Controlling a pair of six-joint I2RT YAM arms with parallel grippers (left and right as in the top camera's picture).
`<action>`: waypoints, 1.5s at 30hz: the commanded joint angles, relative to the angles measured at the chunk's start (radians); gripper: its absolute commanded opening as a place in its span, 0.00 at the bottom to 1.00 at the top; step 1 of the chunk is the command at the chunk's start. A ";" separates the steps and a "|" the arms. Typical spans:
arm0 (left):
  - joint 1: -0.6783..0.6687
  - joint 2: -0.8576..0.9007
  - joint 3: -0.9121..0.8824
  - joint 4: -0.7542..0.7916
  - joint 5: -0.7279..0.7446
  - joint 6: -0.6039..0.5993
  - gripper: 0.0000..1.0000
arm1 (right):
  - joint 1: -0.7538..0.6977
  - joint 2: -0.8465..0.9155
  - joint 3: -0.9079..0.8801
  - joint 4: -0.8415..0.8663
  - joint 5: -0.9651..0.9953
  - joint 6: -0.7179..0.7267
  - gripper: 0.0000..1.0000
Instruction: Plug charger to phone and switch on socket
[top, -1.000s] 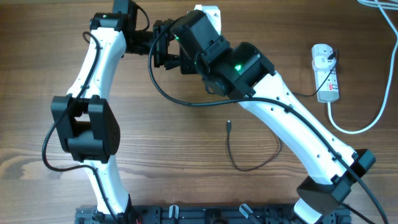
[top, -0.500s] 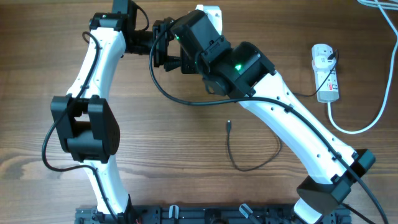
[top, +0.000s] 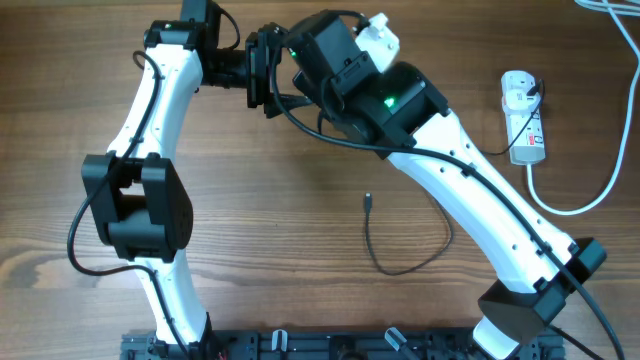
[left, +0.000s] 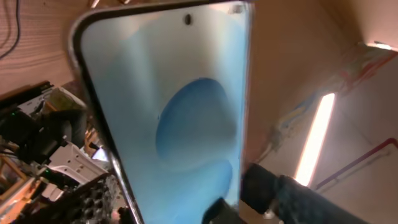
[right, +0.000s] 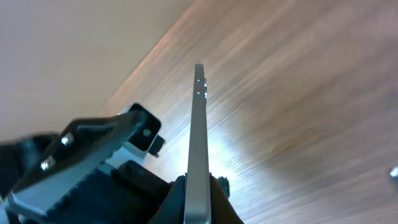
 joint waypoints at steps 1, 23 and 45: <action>0.004 -0.039 0.009 0.002 0.014 0.008 0.79 | -0.001 -0.029 0.018 0.003 0.021 0.243 0.04; 0.004 -0.039 0.009 0.002 0.016 -0.026 0.40 | -0.001 -0.029 0.018 0.007 0.021 0.465 0.04; 0.004 -0.039 0.009 0.002 0.048 -0.047 0.04 | -0.001 -0.029 0.018 -0.041 0.045 0.422 0.57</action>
